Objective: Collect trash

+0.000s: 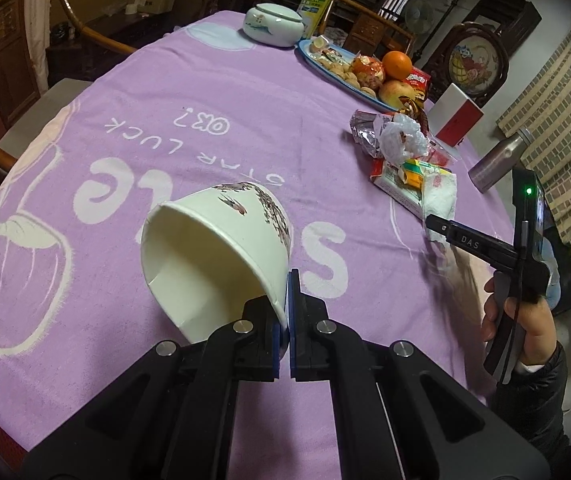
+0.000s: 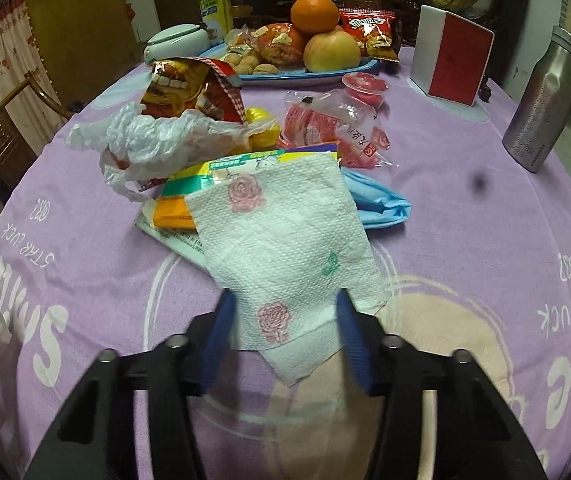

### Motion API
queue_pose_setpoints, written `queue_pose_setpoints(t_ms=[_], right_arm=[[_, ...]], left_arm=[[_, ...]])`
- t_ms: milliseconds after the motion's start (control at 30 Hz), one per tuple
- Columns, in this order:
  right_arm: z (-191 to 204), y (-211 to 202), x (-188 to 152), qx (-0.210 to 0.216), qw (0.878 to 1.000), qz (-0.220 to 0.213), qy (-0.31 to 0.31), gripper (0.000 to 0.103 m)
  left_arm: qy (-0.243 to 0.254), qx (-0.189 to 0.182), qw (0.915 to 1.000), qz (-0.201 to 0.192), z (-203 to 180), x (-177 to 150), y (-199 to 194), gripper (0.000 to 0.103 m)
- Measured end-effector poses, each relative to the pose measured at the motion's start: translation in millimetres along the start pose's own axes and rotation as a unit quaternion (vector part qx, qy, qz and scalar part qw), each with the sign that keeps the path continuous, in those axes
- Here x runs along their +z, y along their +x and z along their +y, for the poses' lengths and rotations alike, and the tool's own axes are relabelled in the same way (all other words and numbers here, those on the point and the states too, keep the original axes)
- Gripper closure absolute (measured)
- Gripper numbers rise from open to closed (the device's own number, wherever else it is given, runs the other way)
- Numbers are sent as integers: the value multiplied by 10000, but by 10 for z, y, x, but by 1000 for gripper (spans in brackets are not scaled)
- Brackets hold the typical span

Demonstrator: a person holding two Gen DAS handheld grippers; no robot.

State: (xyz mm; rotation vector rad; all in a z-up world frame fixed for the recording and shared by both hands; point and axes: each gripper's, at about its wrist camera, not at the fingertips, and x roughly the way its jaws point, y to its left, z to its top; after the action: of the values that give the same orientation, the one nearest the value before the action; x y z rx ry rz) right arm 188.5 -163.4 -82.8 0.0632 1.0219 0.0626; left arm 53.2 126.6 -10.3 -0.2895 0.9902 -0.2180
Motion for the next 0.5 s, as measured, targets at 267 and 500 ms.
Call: queue_pose_setpoints(t_ms=[267,500], right_arm=[[-64,-273,-106,451,9986,-208,160,98],[-138,-541,-191,689,9968,-368,183,98]], left_arm=[[123,-50,9999,-9,-97,-12,-7,99],[289,-144,9995,40,-252,-14,41,99]])
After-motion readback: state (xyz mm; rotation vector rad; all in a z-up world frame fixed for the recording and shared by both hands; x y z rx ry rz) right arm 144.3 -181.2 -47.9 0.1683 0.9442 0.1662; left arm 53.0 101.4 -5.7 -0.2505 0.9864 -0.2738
